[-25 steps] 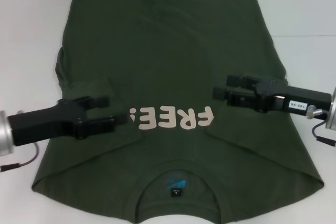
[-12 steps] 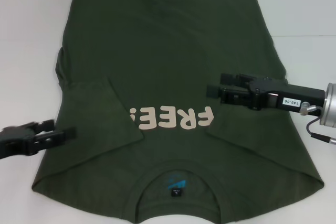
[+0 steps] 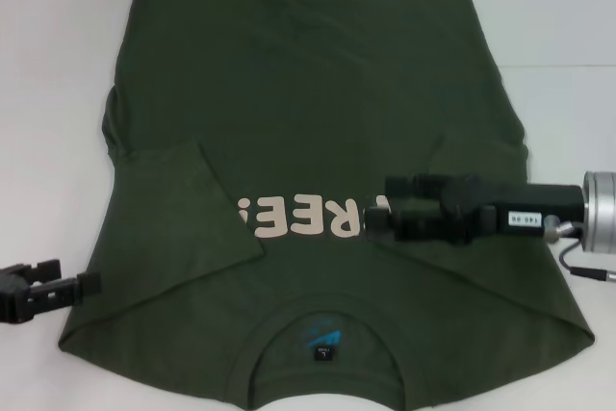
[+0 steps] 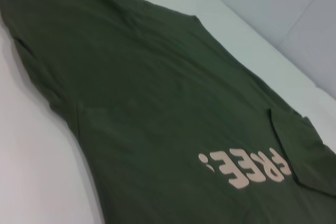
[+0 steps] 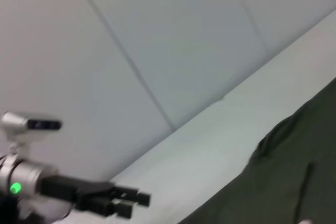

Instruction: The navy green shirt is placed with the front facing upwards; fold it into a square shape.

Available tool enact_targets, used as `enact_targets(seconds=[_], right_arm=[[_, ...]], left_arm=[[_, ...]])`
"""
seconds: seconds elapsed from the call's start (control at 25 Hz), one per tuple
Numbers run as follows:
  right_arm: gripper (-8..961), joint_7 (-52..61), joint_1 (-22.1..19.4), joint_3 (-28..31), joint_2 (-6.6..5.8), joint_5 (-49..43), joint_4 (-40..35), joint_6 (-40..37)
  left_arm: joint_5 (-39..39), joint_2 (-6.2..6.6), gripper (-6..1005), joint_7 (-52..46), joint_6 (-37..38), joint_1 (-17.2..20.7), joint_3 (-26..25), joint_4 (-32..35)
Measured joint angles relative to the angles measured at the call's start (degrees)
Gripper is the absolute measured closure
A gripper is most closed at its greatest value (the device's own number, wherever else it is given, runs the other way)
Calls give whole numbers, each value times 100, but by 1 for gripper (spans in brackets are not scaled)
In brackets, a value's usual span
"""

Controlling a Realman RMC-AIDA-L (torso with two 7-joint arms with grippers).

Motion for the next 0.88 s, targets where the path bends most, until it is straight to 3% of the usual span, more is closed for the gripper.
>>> enact_targets(seconds=[0.2, 0.36, 0.88], right_arm=[[11, 1, 2, -429, -198, -106, -61, -524], [11, 45, -12, -425, -270, -221, -68, -777], [12, 51, -31, -404, -276, -223, -71, -677]], left_arm=[[232, 10, 152, 7, 71, -25, -6, 26], [381, 15, 152, 5, 74, -40, -8, 42], [729, -1, 152, -2, -171, -74, 48, -10]])
